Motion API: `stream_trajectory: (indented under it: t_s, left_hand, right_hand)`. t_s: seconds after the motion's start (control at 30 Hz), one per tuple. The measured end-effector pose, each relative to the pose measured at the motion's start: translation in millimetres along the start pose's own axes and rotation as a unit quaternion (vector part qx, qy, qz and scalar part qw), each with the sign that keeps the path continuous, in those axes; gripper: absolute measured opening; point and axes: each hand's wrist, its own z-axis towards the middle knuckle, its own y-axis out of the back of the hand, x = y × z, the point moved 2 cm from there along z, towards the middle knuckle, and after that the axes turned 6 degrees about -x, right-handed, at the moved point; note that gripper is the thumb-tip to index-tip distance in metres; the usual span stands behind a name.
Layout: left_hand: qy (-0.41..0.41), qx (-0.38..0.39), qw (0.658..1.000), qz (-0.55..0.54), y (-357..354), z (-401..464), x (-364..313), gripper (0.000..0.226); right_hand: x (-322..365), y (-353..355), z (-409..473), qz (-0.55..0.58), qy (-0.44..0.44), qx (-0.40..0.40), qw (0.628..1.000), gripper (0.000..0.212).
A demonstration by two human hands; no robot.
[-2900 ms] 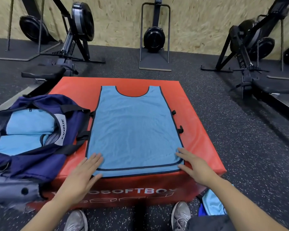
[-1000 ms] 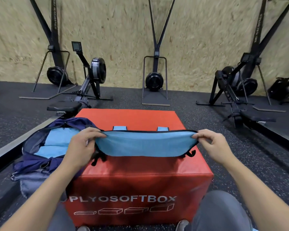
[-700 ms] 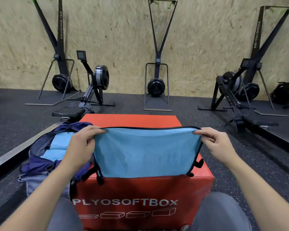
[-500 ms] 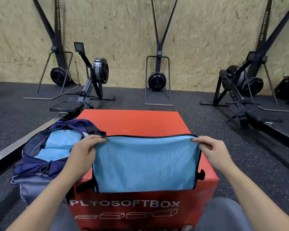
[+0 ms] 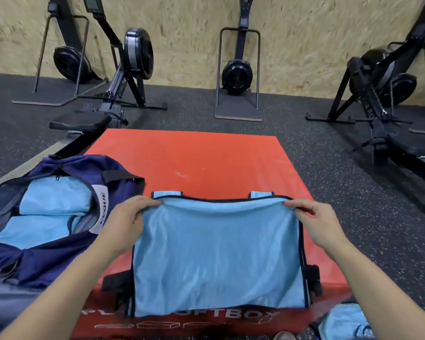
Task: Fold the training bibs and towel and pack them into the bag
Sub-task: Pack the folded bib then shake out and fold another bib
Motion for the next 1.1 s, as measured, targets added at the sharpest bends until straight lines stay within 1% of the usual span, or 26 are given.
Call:
stream_trajectory:
  t_s: [0.2, 0.43, 0.5, 0.57, 0.63, 0.67, 0.7, 0.73, 0.77, 0.8, 0.87, 0.93, 1.0, 1.1]
  left_hand:
    - [0.029, 0.032, 0.999, 0.034, -35.5, 61.1, 36.5, 0.053]
    - [0.035, 0.084, 0.994, 0.062, -78.2, 71.1, 73.5, 0.059]
    - [0.038, 0.094, 0.992, 0.072, -84.9, 71.7, 78.1, 0.061]
    - [0.027, 0.088, 0.988, 0.124, -87.9, 72.5, 77.6, 0.058]
    - [-0.004, 0.060, 0.975, 0.213, -90.8, 69.4, 66.2, 0.050]
    - [-0.025, 0.048, 0.970, 0.237, -95.1, 65.0, 56.0, 0.046]
    - [-0.052, 0.045, 0.968, 0.241, -101.5, 57.7, 42.2, 0.040]
    - [-0.075, 0.053, 0.969, 0.231, -110.1, 48.4, 27.7, 0.038]
    - [-0.080, 0.070, 0.971, 0.215, -119.7, 38.3, 15.0, 0.043]
    - [-0.071, 0.088, 0.972, 0.206, -128.6, 28.7, 5.1, 0.052]
    - [-0.043, 0.103, 0.970, 0.214, -139.1, 13.5, -0.6, 0.062]
    - [-0.005, 0.109, 0.967, 0.230, -141.3, 5.1, 1.7, 0.068]
    - [0.029, 0.129, 0.965, 0.226, -142.3, 2.1, 5.8, 0.077]
    - [0.041, 0.132, 0.965, 0.225, -143.2, 5.1, 8.9, 0.082]
  right_hand:
    - [-16.3, -39.5, 61.9, -0.063, -0.033, 0.018, 0.997, 0.037]
    - [-64.8, -80.7, 91.7, -0.126, -0.057, 0.034, 0.990, 0.042]
    - [-66.8, -87.0, 91.2, -0.133, -0.056, 0.031, 0.989, 0.043]
    - [-63.2, -89.9, 88.7, -0.167, -0.028, -0.003, 0.986, 0.042]
    - [-57.0, -94.8, 82.1, -0.239, 0.044, -0.058, 0.968, 0.036]
    - [-50.5, -102.0, 75.3, -0.256, 0.089, -0.064, 0.960, 0.034]
    - [-42.3, -113.0, 66.1, -0.254, 0.128, -0.043, 0.958, 0.034]
    - [-31.9, -126.8, 55.2, -0.247, 0.157, 0.002, 0.956, 0.036]
    - [-20.9, -141.3, 42.7, -0.249, 0.179, 0.057, 0.950, 0.042]
    - [-13.6, -155.0, 31.2, -0.271, 0.197, 0.106, 0.936, 0.052]
    - [-9.9, -174.5, 14.5, -0.336, 0.202, 0.168, 0.904, 0.068]
    - [-17.3, -181.7, 6.0, -0.375, 0.175, 0.191, 0.890, 0.070]
    - [-26.3, -184.6, 3.0, -0.382, 0.157, 0.207, 0.887, 0.068]
    - [-28.8, -183.2, 7.5, -0.373, 0.156, 0.210, 0.890, 0.068]
